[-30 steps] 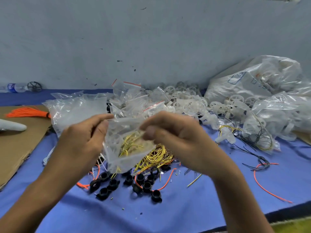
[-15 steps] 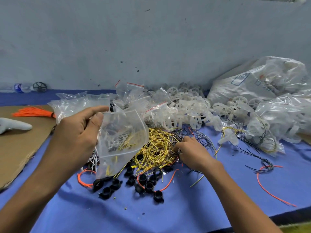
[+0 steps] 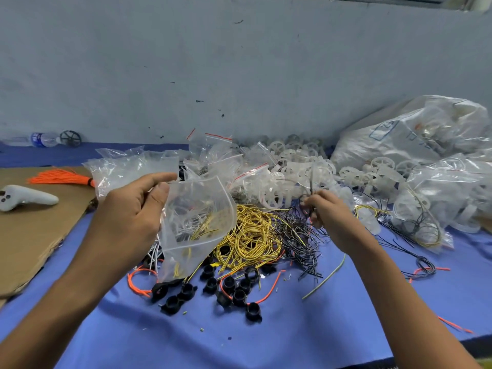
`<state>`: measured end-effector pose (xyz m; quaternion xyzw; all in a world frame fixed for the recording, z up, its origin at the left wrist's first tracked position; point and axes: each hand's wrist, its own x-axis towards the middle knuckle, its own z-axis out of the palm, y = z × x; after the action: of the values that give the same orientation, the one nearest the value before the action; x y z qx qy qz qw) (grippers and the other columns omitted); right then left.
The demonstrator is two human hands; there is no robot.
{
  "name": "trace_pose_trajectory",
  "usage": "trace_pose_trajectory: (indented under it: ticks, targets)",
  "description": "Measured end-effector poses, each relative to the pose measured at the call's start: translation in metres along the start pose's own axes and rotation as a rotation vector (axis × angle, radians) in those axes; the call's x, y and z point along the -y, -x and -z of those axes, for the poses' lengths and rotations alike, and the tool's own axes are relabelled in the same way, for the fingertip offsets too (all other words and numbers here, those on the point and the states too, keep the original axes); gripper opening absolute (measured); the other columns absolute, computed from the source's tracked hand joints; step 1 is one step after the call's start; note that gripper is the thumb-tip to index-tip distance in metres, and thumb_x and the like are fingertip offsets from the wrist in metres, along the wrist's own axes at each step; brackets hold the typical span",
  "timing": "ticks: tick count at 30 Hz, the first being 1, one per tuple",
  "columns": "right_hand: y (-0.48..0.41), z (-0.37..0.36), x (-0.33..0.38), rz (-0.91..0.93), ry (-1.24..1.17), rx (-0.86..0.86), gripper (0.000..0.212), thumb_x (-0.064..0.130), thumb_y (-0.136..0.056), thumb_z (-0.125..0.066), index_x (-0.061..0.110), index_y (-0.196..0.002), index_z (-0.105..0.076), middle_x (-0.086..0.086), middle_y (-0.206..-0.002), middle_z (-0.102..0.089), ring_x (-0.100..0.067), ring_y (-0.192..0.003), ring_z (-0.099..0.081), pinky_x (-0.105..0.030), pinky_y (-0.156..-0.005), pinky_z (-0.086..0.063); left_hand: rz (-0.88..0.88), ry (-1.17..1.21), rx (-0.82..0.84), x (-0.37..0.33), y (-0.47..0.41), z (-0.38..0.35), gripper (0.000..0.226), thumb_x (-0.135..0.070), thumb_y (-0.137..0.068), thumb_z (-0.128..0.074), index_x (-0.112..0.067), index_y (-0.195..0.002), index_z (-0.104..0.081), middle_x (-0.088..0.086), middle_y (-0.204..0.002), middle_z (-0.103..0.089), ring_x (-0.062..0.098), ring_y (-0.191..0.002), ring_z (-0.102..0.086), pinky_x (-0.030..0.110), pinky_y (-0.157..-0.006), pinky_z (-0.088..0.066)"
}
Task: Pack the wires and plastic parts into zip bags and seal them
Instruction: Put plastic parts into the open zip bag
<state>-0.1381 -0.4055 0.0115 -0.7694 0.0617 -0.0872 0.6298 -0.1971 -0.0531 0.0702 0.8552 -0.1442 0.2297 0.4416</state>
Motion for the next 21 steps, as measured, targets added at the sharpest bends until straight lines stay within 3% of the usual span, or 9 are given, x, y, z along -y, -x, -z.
trace_pose_trajectory:
  ticks: [3, 8, 10, 12, 14, 16, 18, 21]
  targets:
    - [0.003, 0.001, 0.014, 0.08, -0.325, -0.02, 0.011, 0.008, -0.1, -0.052, 0.009, -0.093, -0.06, -0.005, -0.081, -0.065, -0.012, -0.059, -0.051, -0.02, -0.051, -0.041, 0.009, -0.006, -0.007, 0.0, 0.0, -0.003, 0.022, -0.034, -0.103, -0.05, -0.047, -0.107, -0.067, 0.0, -0.05, -0.038, 0.036, -0.052, -0.042, 0.044, -0.047, -0.034]
    - [0.017, 0.001, 0.033, 0.204, -0.416, -0.055, 0.017, 0.017, -0.102, -0.049, 0.019, -0.1, -0.067, 0.0, -0.075, -0.063, -0.01, -0.063, -0.055, -0.024, -0.055, -0.037, -0.001, -0.032, -0.029, -0.005, -0.002, -0.007, 0.022, -0.032, -0.102, -0.05, -0.038, -0.111, -0.069, 0.016, -0.057, -0.046, 0.027, -0.049, -0.042, 0.041, -0.053, -0.038]
    - [0.03, -0.002, 0.044, 0.21, -0.549, 0.064, 0.019, 0.021, -0.103, -0.047, 0.018, -0.106, -0.066, 0.0, -0.068, -0.052, -0.014, -0.061, -0.053, -0.025, -0.053, -0.04, -0.002, -0.053, -0.029, -0.006, 0.0, -0.01, 0.022, -0.033, -0.101, -0.049, -0.034, -0.11, -0.07, 0.014, -0.057, -0.048, 0.023, -0.048, -0.042, 0.038, -0.052, -0.038]
    - [0.047, -0.006, 0.058, 0.195, -0.596, 0.3, 0.021, 0.029, -0.1, -0.051, 0.018, -0.108, -0.067, 0.001, -0.065, -0.042, -0.014, -0.052, -0.046, -0.022, -0.048, -0.039, -0.003, -0.078, -0.026, -0.008, 0.002, -0.015, 0.023, -0.034, -0.102, -0.05, -0.031, -0.108, -0.071, 0.007, -0.054, -0.05, 0.018, -0.047, -0.044, 0.029, -0.047, -0.036]
    - [0.069, -0.013, 0.073, 0.191, -0.45, 0.566, 0.028, 0.038, -0.094, -0.06, 0.018, -0.113, -0.067, 0.002, -0.063, -0.038, -0.009, -0.044, -0.039, -0.017, -0.043, -0.033, -0.028, -0.119, 0.0, -0.012, 0.005, -0.021, 0.023, -0.033, -0.102, -0.05, -0.029, -0.107, -0.072, -0.008, -0.05, -0.05, 0.011, -0.046, -0.045, 0.022, -0.045, -0.033]
    - [0.088, -0.028, 0.084, 0.264, -0.096, 0.719, 0.026, 0.04, -0.093, -0.064, 0.024, -0.112, -0.07, 0.003, -0.06, -0.041, -0.007, -0.041, -0.039, -0.015, -0.04, -0.033, -0.059, -0.136, 0.047, -0.018, 0.009, -0.027, 0.023, -0.032, -0.102, -0.051, -0.028, -0.109, -0.072, -0.014, -0.051, -0.05, 0.006, -0.047, -0.046, 0.018, -0.048, -0.033]
    - [0.101, -0.047, 0.088, 0.341, 0.228, 0.702, 0.016, 0.034, -0.095, -0.064, 0.028, -0.107, -0.072, 0.004, -0.061, -0.048, -0.007, -0.044, -0.043, -0.017, -0.039, -0.035, -0.111, -0.152, 0.089, -0.024, 0.015, -0.032, 0.023, -0.035, -0.102, -0.051, -0.03, -0.112, -0.071, -0.017, -0.053, -0.053, 0.004, -0.05, -0.05, 0.017, -0.051, -0.034]
    - [0.109, -0.063, 0.081, 0.249, 0.254, 0.563, 0.017, 0.021, -0.098, -0.061, 0.022, -0.11, -0.071, 0.007, -0.067, -0.06, -0.004, -0.044, -0.048, -0.016, -0.041, -0.039, -0.151, -0.153, 0.15, -0.029, 0.023, -0.035, 0.025, -0.038, -0.103, -0.049, -0.033, -0.116, -0.07, -0.022, -0.055, -0.055, 0.002, -0.052, -0.052, 0.017, -0.05, -0.032]
